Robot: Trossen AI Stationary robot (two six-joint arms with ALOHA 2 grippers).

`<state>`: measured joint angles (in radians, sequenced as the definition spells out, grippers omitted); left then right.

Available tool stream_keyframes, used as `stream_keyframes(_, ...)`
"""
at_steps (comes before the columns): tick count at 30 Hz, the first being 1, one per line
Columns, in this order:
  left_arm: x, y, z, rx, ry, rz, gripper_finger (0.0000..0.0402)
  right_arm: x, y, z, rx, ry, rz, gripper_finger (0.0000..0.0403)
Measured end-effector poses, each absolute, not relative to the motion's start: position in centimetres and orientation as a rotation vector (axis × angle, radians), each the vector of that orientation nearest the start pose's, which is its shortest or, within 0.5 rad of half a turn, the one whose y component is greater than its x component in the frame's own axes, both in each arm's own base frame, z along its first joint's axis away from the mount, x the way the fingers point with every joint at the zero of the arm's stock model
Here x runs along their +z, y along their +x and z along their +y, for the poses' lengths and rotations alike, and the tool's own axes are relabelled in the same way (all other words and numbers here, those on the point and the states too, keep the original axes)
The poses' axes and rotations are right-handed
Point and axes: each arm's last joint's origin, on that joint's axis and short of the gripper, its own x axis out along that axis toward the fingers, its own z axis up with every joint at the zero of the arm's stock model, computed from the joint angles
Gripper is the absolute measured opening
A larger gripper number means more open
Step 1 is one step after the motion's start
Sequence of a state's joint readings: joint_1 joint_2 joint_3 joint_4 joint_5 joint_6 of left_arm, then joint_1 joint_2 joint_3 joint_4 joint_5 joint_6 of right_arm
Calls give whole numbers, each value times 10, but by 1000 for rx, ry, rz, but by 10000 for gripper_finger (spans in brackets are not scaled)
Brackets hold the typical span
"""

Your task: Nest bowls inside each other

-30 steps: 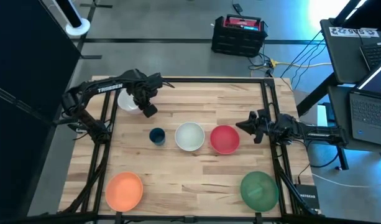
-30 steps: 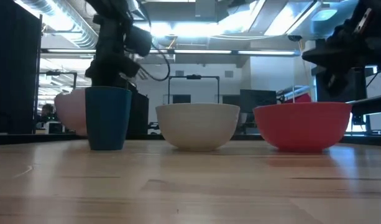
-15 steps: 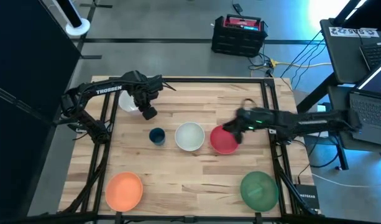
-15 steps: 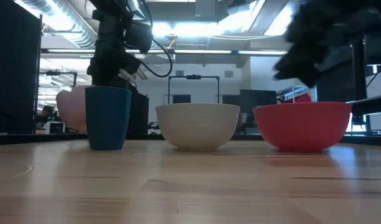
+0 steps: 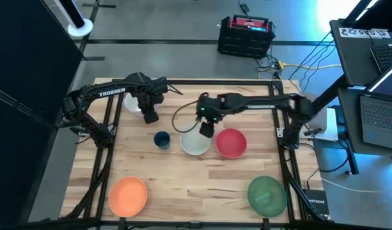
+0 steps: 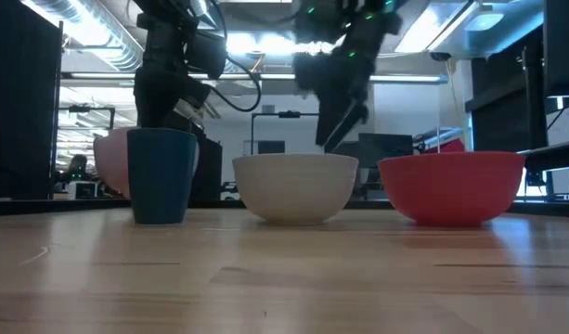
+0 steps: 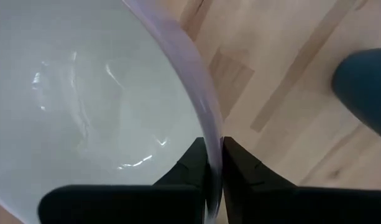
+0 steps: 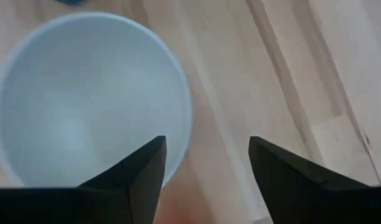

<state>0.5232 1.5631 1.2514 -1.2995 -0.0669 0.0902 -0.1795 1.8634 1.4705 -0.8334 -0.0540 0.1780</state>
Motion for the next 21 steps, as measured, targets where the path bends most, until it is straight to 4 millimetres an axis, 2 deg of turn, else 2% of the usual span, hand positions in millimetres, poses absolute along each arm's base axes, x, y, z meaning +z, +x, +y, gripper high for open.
stream_keyframes(5, 253, 229, 134, 360, -280, 1606, 3, 216, 389, -70, -222, 317, 1253, 215)
stream_keyframes(9, 253, 229, 134, 339, -259, 1609, 2, 210, 394, -71, -217, 364, 1262, 213)
stream_keyframes(21, 253, 229, 135, 320, -240, 1610, 2, 184, 401, -74, -215, 370, 1321, 47)
